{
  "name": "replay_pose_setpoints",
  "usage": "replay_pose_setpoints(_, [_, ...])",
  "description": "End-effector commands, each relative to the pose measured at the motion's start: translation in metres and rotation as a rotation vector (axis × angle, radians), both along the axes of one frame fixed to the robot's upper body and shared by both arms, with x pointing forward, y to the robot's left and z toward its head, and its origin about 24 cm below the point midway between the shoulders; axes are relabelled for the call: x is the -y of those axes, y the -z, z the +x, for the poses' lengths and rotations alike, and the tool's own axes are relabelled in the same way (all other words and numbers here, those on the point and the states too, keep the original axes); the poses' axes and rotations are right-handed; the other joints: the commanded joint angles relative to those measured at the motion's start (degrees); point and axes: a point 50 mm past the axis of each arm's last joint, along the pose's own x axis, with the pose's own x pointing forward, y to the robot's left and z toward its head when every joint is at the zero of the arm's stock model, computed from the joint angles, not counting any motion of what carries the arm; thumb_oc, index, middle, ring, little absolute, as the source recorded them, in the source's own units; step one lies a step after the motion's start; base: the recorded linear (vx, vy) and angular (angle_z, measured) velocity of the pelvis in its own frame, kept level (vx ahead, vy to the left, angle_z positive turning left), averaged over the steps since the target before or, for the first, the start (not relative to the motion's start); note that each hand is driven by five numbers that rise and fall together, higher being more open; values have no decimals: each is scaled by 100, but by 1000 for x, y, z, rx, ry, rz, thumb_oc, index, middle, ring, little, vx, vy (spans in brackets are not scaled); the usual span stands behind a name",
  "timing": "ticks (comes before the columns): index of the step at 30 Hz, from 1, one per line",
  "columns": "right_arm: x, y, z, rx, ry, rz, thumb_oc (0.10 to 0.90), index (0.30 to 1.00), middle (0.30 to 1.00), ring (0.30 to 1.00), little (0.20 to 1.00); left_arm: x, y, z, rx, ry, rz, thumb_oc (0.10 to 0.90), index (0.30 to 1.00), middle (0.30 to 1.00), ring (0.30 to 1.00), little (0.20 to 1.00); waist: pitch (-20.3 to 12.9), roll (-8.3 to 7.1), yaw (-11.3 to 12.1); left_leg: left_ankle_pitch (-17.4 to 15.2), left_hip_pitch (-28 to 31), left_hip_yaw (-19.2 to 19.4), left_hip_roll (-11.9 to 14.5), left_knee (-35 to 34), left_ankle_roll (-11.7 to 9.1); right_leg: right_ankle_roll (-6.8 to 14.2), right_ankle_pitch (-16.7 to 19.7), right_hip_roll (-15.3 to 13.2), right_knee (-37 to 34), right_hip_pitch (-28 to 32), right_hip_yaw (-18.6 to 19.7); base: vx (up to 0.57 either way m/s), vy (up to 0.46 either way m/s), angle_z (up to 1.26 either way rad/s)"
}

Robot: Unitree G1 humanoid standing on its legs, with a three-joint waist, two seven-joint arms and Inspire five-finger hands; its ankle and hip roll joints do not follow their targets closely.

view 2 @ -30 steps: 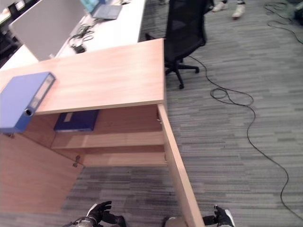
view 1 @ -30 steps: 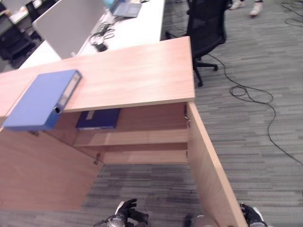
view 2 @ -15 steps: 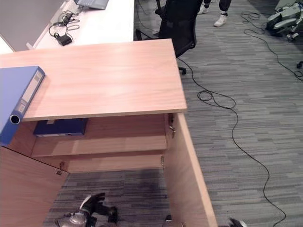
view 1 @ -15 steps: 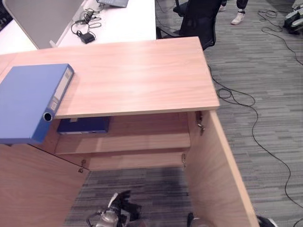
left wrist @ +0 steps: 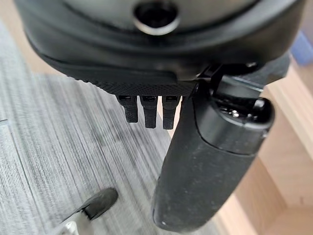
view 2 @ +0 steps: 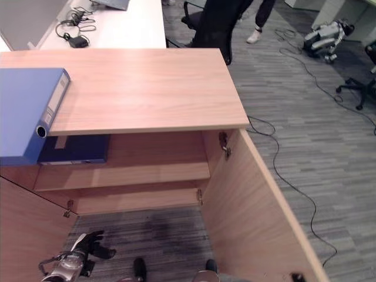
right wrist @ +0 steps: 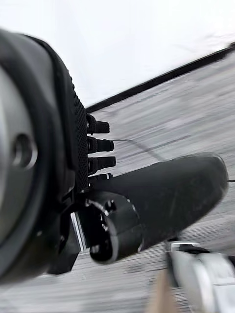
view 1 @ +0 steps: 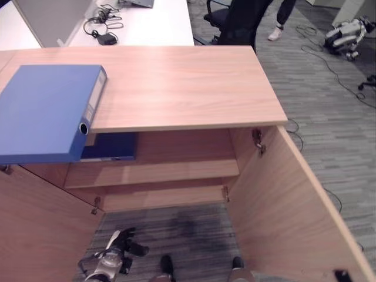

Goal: Put the empty folder in the office cabinet

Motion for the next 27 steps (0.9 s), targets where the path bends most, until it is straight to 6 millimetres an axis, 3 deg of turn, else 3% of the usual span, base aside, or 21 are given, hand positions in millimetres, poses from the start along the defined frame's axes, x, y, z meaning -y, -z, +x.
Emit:
replay_pose_setpoints(1, [28,-14,-29,-138,-62,-75,800,900,900,900,900,-27,-19,13,78,-12,78,800,900,900,900,900,315,89,89,-326,1241,124,326,-1024,-200,560,1729,-318,-198,-118,144,-58,117,-26])
replay_pose_setpoints(2, [27,-14,-29,-138,-62,-75,800,900,900,900,900,-27,-19,13,78,-12,78,800,900,900,900,900,316,91,91,-328,1243,126,330,-1024,-201,560,1730,-314,-200,-116,144,-97,217,-15])
replay_pose_setpoints(3, [25,-14,-29,-141,-75,-68,800,900,900,900,900,-28,-18,9,63,-10,81,800,900,900,900,900,354,145,103,-326,1238,219,333,-1024,-174,556,1541,-249,-202,-129,-130,-131,288,-37])
replay_pose_setpoints(4, [21,-11,-25,-129,-98,-58,800,900,900,900,900,-32,-18,6,53,-12,84,800,900,900,900,900,393,200,97,-292,1162,388,286,-1024,-106,460,1008,-8,-46,-183,-380,-132,289,-72])
replay_pose_setpoints(5, [21,-11,-25,-129,-98,-58,800,900,900,900,900,-32,-18,6,53,-12,84,800,900,900,900,900,388,199,96,-291,1157,387,285,-1024,-105,460,1008,-9,-45,-188,-380,-139,305,-107])
replay_pose_setpoints(6, [17,-9,-20,-114,-115,-44,800,900,900,900,900,-35,-19,5,52,-20,84,800,900,900,900,900,405,257,127,-272,1122,478,283,-1024,-66,334,427,286,126,-175,-431,-107,296,-89])
replay_pose_setpoints(7, [7,-3,-6,-63,-126,-22,800,900,900,900,900,-38,-20,3,50,-35,78,800,900,900,900,900,389,343,173,-246,1086,597,213,-1024,1,136,-340,891,492,-149,-401,-110,293,-72])
replay_pose_setpoints(8, [7,-3,-5,-63,-126,-22,800,900,900,900,900,-38,-20,3,50,-35,78,800,900,900,900,900,378,341,177,-238,1071,603,214,-1024,-1,131,-337,892,495,-169,-395,-89,247,-60])
replay_pose_setpoints(9, [3,0,6,-27,-140,-11,800,900,900,900,900,-42,-20,2,47,-49,81,800,900,900,900,900,391,339,224,-233,1088,704,153,-1024,25,91,-589,1093,582,-76,-454,-73,133,-51])
replay_pose_setpoints(10, [-5,5,33,61,-153,-6,800,900,900,900,900,-39,-20,4,65,-75,61,800,900,900,900,900,354,284,374,-236,1108,942,86,-1024,1,-46,-691,1047,257,203,-966,-58,117,-30])
replay_pose_setpoints(12, [-8,7,62,186,-113,-20,800,900,900,900,900,-28,-16,5,77,-83,33,800,900,900,900,900,313,322,305,-239,1185,924,55,-1024,61,-42,-678,1147,189,83,-539,52,44,-73])
replay_pose_setpoints(14, [-7,7,77,254,-66,-40,800,900,900,900,900,-20,-12,4,85,-106,4,800,900,900,900,900,283,359,284,-262,1252,903,4,-1024,114,-30,-593,1178,36,171,-148,101,42,-52])
replay_pose_setpoints(17, [-8,3,112,379,-59,-66,800,900,900,900,900,1,-2,1,78,-94,-42,800,900,900,900,900,167,387,280,-307,1327,886,-46,-1024,150,-16,-439,1099,-71,291,-172,75,25,-11])
replay_pose_setpoints(18, [-8,3,111,379,-59,-66,800,900,900,900,900,1,-2,1,78,-94,-42,800,900,900,900,900,167,387,278,-308,1328,884,-46,-1024,150,-15,-439,1098,-72,293,-174,74,42,-2])
replay_pose_setpoints(19, [-11,-1,138,476,-67,-69,800,900,900,900,900,18,4,0,60,-42,-64,800,900,900,900,900,110,402,297,-333,1346,786,-90,-1024,178,-15,-470,1063,-139,392,-243,62,39,12])
replay_pose_setpoints(21, [-8,-5,151,528,-50,-69,800,900,900,900,900,27,8,-3,43,-8,-70,800,900,900,900,900,83,403,315,-355,1363,709,-121,-1024,197,-5,-471,1045,-169,463,-266,55,49,26])
replay_pose_setpoints(27, [-15,-19,195,675,-133,-50,800,900,900,900,900,33,10,-7,22,50,-59,800,900,900,900,900,34,387,491,-343,1265,462,-208,-1024,236,15,-444,968,-236,534,-373,13,49,36])
